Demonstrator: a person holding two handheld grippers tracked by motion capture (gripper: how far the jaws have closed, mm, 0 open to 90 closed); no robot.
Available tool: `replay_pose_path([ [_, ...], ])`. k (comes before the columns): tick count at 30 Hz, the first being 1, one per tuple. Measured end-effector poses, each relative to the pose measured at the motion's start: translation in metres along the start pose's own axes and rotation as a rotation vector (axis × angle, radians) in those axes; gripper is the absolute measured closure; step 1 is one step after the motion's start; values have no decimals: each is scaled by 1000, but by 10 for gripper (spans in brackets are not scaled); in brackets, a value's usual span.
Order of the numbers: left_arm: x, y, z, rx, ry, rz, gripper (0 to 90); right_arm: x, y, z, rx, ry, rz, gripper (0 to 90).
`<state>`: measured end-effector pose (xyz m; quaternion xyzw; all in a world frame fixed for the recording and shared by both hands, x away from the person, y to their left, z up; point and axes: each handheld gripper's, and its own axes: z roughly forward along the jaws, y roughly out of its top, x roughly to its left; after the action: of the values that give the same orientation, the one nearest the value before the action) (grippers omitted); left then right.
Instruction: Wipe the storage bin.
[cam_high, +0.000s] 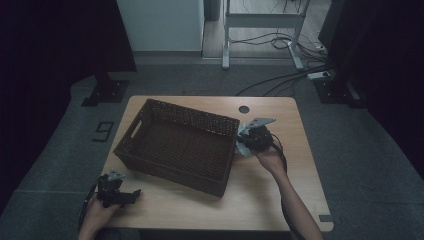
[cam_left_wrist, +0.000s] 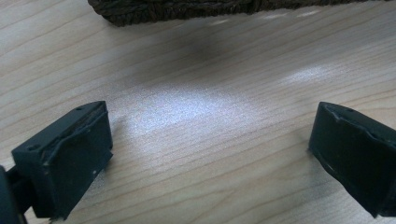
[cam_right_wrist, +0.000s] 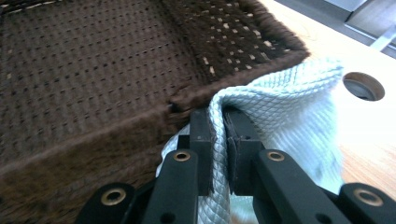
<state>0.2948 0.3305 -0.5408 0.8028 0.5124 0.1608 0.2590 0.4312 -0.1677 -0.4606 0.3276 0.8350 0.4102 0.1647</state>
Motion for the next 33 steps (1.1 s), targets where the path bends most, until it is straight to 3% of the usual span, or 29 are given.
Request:
replay_pose_path([
  [14,0,0,0,0,0,0,0,11,-12,-12,-20,65,-12,823],
  [21,0,0,0,1,0,0,0,28,-16,-14,-10,84,-58,819],
  [33,0,0,0,2,0,0,0,46,-23,-23,-7,130,-79,817],
])
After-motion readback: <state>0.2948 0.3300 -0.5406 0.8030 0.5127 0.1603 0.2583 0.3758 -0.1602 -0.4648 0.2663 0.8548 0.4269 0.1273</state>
